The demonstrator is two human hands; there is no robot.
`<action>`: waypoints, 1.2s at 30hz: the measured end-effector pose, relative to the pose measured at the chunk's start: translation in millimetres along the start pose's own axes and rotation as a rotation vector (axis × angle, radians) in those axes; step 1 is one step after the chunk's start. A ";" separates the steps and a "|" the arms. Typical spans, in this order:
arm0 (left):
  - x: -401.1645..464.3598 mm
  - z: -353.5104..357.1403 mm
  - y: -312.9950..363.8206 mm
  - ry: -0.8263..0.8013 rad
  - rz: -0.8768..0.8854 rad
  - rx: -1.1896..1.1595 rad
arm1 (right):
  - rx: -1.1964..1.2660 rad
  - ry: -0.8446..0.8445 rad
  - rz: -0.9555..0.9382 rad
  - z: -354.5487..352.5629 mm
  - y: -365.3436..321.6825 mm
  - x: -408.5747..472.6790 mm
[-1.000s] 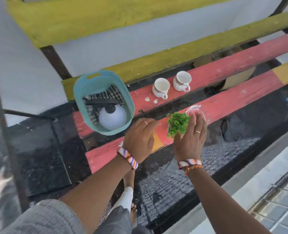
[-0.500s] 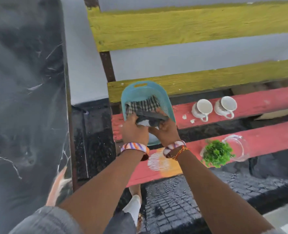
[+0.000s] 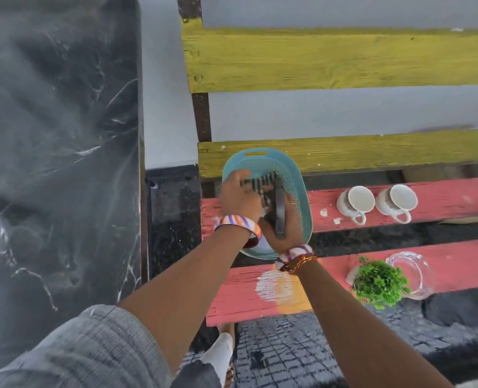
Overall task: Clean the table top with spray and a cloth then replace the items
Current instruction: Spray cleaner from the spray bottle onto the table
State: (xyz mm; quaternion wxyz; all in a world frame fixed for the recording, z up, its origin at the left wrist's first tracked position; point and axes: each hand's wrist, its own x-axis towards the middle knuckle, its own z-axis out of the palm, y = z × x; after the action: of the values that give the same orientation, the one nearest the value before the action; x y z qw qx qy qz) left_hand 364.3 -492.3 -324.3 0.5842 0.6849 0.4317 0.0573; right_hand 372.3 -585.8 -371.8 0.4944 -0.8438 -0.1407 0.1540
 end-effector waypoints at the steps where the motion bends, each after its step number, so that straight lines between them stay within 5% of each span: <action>1: -2.6 -7.9 3.4 0.020 0.021 0.004 | 0.023 0.039 -0.011 1.8 -3.5 -3.2; 8: -38.2 -81.5 36.5 0.093 0.337 -0.053 | 0.191 0.300 -0.268 -10.4 -87.8 -38.2; 18: -82.5 -242.3 77.1 0.256 0.597 0.066 | 0.681 -0.076 -0.212 -27.3 -266.0 -80.1; 28: -28.1 -415.7 56.8 0.212 0.470 0.632 | 0.419 -0.069 0.075 75.6 -368.0 -25.2; 36: 40.9 -546.5 20.3 0.152 0.361 0.772 | 0.143 0.064 0.133 178.5 -399.1 30.6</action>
State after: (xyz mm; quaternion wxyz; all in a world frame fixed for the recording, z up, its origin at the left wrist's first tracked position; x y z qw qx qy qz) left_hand 81.8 -54.0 -154.5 0.2323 0.9116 0.3363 0.0432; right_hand 295.0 -244.5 -108.0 0.5463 -0.8184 -0.0573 0.1688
